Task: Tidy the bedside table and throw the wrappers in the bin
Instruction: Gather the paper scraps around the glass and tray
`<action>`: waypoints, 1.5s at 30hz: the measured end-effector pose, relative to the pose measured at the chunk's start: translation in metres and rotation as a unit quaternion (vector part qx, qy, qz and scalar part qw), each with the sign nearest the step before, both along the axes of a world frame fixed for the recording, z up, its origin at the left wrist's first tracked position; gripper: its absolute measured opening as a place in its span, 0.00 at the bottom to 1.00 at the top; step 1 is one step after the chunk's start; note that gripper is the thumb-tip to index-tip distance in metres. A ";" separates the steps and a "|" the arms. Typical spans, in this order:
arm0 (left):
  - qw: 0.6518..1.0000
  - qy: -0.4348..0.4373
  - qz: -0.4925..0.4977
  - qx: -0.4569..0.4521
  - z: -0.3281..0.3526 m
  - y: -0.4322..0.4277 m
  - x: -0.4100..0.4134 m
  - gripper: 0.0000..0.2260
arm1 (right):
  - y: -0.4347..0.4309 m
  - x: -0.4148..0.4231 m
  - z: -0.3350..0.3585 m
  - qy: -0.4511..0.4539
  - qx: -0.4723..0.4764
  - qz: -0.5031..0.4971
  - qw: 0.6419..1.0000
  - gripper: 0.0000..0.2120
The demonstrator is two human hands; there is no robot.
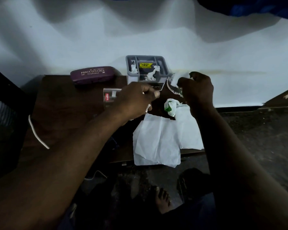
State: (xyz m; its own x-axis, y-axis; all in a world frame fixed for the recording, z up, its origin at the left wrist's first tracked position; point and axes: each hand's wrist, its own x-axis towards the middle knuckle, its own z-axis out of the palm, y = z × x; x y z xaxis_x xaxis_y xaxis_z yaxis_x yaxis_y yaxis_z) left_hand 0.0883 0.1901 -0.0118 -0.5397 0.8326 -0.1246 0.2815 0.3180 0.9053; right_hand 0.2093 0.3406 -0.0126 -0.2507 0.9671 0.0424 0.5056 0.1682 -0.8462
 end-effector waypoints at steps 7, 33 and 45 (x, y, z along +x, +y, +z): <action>0.973 0.189 -0.123 -0.048 -0.028 0.019 0.025 0.14 | 0.009 0.011 0.001 0.023 0.002 -0.010 1.000 0.11; 0.958 0.261 0.079 0.094 0.005 0.020 0.013 0.11 | 0.001 0.003 -0.006 0.012 -0.048 0.029 0.998 0.09; 0.947 -0.055 0.304 0.094 0.037 -0.012 -0.056 0.13 | -0.032 -0.035 -0.041 -0.218 0.149 0.305 0.915 0.17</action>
State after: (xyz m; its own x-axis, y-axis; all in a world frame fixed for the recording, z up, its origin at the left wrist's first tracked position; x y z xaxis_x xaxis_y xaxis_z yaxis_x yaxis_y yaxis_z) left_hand 0.0326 0.1776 0.0248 -0.9182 0.3862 -0.0883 -0.0011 0.2204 0.9754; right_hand 0.1745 0.3083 -0.0532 -0.7960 0.6034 0.0488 0.5191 0.7218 -0.4576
